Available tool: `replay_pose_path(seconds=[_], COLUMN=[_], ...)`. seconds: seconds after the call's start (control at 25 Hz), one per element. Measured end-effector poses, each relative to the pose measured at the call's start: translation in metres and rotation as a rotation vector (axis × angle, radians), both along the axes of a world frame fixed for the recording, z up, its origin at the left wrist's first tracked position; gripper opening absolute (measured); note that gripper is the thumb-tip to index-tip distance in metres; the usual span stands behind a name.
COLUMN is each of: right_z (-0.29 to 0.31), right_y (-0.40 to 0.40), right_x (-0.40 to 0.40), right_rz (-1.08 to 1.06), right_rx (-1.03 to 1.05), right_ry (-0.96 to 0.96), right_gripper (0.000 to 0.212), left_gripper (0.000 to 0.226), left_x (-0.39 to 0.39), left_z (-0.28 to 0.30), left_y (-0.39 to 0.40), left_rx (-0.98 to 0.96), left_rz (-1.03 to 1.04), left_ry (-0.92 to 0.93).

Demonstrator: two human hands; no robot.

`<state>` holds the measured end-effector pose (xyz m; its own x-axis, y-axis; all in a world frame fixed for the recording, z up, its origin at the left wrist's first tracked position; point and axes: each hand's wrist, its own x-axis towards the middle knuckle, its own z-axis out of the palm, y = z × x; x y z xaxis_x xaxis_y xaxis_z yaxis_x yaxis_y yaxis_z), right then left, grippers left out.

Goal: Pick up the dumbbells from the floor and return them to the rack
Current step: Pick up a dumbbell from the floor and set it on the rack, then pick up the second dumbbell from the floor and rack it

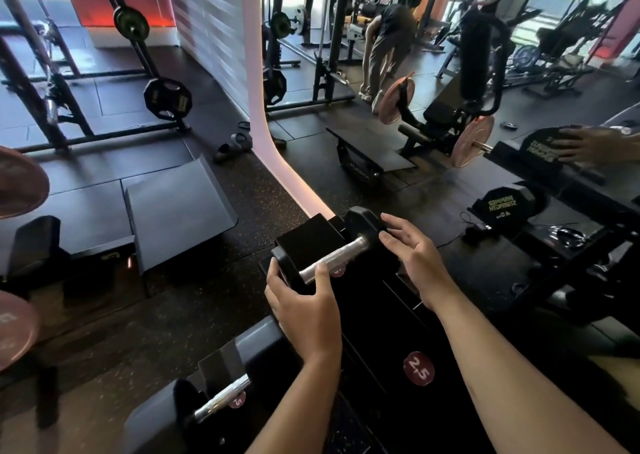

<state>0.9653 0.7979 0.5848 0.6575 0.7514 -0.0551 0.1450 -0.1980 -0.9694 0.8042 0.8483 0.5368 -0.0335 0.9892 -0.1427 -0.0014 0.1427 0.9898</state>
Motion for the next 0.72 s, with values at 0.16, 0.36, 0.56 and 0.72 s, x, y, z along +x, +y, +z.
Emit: replay_pose_path(seconds=[0.16, 0.36, 0.56, 0.72], right_z=[0.03, 0.068, 0.099, 0.116], right_y=[-0.05, -0.154, -0.312, -0.443], right_x=[-0.03, -0.062, -0.091, -0.135], right_rz=[-0.164, -0.307, -0.543, -0.717], right_rx=[0.067, 0.038, -0.08, -0.163], right_ry=[-0.006, -0.16, -0.286, -0.322], right_gripper=[0.026, 0.02, 0.02, 0.028], left_gripper=[0.07, 0.042, 0.03, 0.03], left_x=[-0.02, -0.022, -0.008, -0.004], left_z=[0.038, 0.094, 0.138, 0.161], left_y=[-0.021, -0.065, -0.161, -0.264], left_rx=[0.174, 0.311, 0.383, 0.524], left_rz=[-0.137, -0.706, -1.184, -1.397], left_ry=[0.112, 0.076, 0.137, 0.139])
